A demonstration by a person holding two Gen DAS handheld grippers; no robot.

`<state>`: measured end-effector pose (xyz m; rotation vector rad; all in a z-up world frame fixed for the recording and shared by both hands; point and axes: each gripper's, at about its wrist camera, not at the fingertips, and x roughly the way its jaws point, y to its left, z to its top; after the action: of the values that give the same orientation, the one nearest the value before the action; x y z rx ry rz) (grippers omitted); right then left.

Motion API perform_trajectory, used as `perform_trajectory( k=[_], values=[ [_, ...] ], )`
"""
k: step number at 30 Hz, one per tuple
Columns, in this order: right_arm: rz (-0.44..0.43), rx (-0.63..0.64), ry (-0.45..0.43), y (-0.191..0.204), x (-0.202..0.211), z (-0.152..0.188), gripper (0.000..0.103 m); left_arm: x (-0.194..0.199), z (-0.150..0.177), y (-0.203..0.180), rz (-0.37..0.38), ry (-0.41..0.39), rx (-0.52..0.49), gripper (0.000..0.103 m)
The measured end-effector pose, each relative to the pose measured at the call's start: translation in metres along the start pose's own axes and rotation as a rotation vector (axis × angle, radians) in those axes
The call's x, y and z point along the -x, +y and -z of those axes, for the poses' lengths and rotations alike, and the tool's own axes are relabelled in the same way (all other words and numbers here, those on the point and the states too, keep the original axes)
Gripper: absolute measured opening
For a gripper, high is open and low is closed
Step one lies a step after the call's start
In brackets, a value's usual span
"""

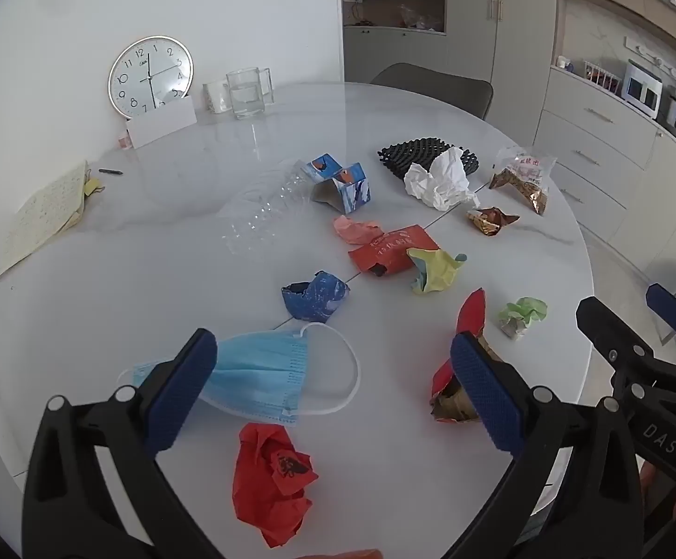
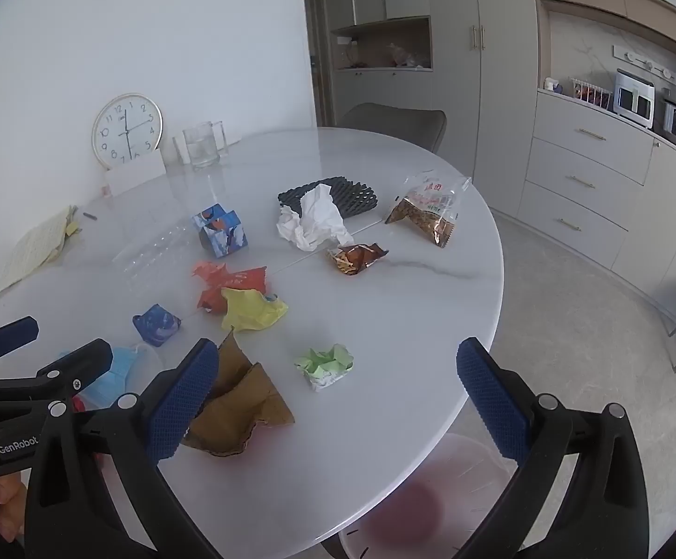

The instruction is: Collect trash

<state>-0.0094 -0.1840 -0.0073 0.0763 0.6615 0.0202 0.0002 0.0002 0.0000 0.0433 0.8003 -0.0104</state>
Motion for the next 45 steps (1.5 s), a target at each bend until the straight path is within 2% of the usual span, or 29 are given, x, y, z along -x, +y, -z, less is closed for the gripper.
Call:
perform_trajectory(
  k=[9, 16, 45],
  values=[
    [0.005, 0.004, -0.001, 0.000, -0.001, 0.000, 0.101, -0.002, -0.003, 0.007, -0.015, 0.007, 0.009, 0.097],
    [0.003, 0.003, -0.001, 0.000, -0.001, 0.001, 0.101, -0.004, 0.001, -0.006, -0.003, 0.001, -0.007, 0.097],
    [0.003, 0.017, 0.001, 0.003, -0.004, -0.004, 0.101, -0.004, -0.002, 0.007, -0.005, 0.013, 0.008, 0.097]
  ],
)
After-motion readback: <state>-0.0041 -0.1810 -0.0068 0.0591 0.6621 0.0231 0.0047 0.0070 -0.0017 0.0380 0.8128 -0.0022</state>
